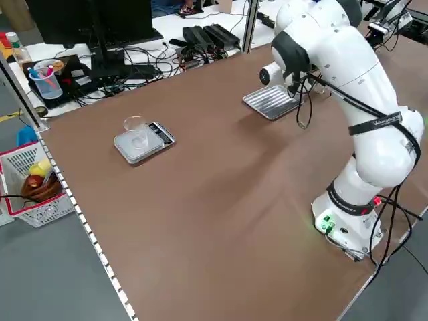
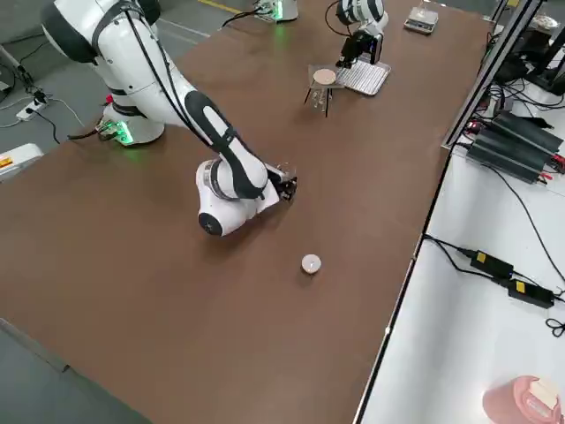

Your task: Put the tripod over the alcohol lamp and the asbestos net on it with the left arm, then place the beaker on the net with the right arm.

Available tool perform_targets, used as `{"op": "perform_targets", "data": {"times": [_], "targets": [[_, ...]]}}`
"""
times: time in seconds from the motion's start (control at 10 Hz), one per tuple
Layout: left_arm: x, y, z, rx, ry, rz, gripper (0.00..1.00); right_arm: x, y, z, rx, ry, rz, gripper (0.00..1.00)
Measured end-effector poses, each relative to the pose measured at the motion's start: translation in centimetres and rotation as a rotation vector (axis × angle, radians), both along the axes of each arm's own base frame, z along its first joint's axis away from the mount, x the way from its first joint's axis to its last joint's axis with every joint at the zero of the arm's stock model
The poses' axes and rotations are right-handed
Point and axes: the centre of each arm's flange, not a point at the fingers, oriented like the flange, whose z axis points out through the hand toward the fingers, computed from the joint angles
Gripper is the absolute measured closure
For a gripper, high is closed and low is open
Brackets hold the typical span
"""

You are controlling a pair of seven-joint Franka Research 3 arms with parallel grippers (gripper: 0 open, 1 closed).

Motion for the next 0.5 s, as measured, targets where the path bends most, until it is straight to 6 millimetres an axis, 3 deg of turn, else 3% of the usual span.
{"op": "perform_targets", "data": {"times": [0.5], "targets": [[0.5,0.6,0.0,0.001,-0.013,0.011,0.78,1.2,1.7,1.2,-0.004,0.022,0.018,0.41]]}}
